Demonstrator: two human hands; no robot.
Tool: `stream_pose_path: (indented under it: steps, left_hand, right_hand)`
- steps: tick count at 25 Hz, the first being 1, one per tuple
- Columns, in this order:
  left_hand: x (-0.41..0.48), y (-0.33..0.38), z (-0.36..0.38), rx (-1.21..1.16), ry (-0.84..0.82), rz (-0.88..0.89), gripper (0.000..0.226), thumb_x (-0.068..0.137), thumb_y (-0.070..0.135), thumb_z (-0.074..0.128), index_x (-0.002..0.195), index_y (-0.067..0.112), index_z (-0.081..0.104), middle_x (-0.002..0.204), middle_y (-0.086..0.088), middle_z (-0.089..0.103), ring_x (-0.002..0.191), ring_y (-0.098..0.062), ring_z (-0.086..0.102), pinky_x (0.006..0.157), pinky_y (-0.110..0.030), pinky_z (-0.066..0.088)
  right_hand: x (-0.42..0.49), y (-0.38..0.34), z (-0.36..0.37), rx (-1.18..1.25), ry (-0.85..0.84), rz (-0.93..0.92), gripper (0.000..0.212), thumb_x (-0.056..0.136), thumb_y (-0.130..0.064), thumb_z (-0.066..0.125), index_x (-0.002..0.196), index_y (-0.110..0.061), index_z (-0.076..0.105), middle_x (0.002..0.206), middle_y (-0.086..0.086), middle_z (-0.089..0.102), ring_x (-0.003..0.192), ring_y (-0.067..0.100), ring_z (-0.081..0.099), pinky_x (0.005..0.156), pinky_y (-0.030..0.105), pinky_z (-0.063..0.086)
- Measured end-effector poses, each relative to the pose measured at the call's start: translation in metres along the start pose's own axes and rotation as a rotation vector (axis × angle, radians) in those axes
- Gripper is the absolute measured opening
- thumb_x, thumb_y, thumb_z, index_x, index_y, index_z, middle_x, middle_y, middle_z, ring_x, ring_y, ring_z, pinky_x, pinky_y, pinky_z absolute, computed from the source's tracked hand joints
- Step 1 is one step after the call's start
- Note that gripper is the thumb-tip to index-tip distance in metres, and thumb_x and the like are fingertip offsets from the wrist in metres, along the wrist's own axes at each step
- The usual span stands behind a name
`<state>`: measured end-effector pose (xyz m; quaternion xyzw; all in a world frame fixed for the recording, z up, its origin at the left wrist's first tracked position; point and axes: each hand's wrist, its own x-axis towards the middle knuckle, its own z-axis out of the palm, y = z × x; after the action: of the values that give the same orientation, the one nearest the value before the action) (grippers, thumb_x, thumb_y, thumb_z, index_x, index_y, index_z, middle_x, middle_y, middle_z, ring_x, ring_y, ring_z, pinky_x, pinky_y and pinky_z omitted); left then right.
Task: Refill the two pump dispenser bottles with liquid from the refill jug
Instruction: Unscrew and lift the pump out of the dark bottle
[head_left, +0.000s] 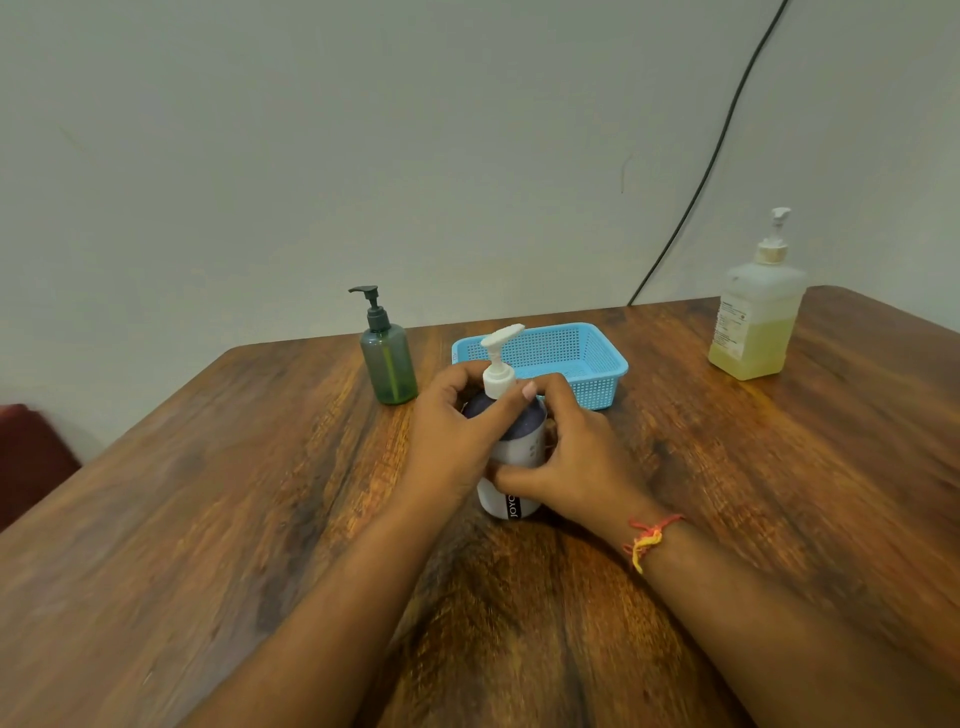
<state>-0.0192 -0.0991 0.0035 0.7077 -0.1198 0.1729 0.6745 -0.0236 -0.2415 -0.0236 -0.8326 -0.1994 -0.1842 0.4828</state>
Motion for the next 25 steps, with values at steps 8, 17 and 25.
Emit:
stream_pose_path:
  steps: [8,17,25]
  left_hand:
    - [0.000,0.004,-0.004,-0.111,0.006,0.001,0.028,0.092,0.002,0.068,0.118,0.004,0.059,0.106,-0.011,0.076,0.102,-0.021,0.074,0.081,-0.027,0.061]
    - [0.013,0.028,-0.010,-0.470,0.132,-0.054,0.031,0.091,0.007,0.071,0.121,0.003,0.064,0.109,-0.011,0.076,0.108,-0.026,0.072,0.092,-0.039,0.060]
    - [0.035,0.052,-0.046,-0.874,0.309,-0.011,0.032,0.091,0.008,0.071,0.122,0.005,0.064,0.104,-0.009,0.073,0.104,-0.022,0.072,0.095,-0.037,0.059]
  right_hand:
    - [-0.001,-0.002,-0.002,0.037,-0.004,0.000,0.073,0.067,-0.045,0.089,0.119,-0.050,0.037,0.109,-0.030,0.054,0.099,-0.012,0.059,0.074,0.013,0.055]
    - [0.000,0.000,-0.001,-0.030,-0.007,-0.048,0.071,0.065,-0.056,0.086,0.117,-0.050,0.038,0.112,-0.031,0.054,0.105,-0.007,0.058,0.082,0.019,0.055]
    - [0.001,0.003,0.001,-0.041,-0.012,-0.067,0.077,0.064,-0.059,0.085,0.126,-0.043,0.042,0.118,-0.029,0.057,0.108,-0.010,0.057,0.085,0.016,0.053]
